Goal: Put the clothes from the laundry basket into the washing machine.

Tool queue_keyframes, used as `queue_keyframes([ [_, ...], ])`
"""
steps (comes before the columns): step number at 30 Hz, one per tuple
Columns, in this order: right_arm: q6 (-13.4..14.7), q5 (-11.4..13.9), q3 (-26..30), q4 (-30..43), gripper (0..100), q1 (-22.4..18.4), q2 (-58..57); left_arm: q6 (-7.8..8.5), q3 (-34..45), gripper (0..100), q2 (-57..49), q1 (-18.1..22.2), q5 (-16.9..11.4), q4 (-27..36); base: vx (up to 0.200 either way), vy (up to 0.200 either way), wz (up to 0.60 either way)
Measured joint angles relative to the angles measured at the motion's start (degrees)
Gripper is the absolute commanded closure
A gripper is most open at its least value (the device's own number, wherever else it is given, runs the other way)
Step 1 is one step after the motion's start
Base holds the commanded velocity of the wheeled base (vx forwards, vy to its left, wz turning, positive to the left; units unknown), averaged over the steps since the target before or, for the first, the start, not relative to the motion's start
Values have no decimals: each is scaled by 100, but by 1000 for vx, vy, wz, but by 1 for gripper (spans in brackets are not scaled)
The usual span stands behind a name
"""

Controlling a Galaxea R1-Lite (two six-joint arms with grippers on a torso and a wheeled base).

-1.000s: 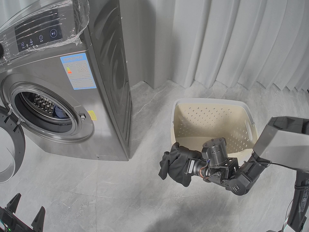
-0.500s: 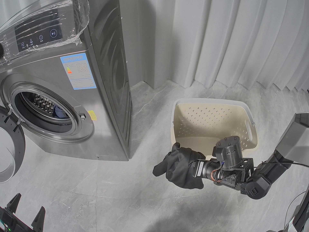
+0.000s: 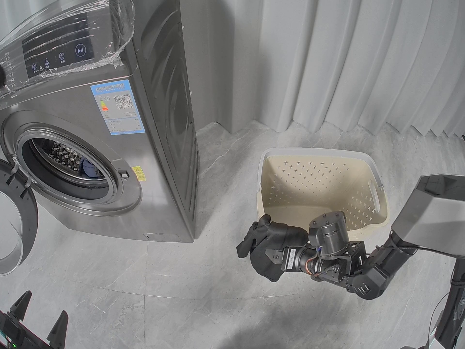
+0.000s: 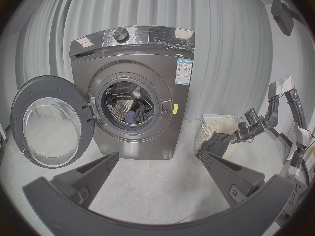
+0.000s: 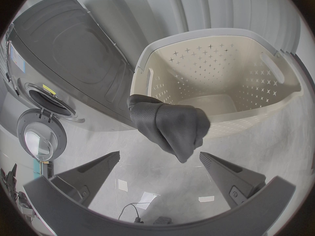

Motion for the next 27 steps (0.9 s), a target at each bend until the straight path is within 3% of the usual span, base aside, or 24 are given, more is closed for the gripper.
queue_keyframes([
  [9, -2, -202, -835, 30, 0, -184, 640, 0, 0, 0, 0, 0, 0, 0, 0, 0, 0],
  [10, 0, -265, -890, 27, 100, -217, 686, 0, 0, 0, 0, 0, 0, 2, 0, 0, 0],
  [20, 44, -339, -1014, -30, 100, -282, 811, 5, 0, 0, 0, 0, 0, 2, 0, 0, 0],
  [27, 48, -334, -746, -63, 100, -132, 485, -2, 0, 0, 0, 0, 0, 0, 0, 0, 0],
])
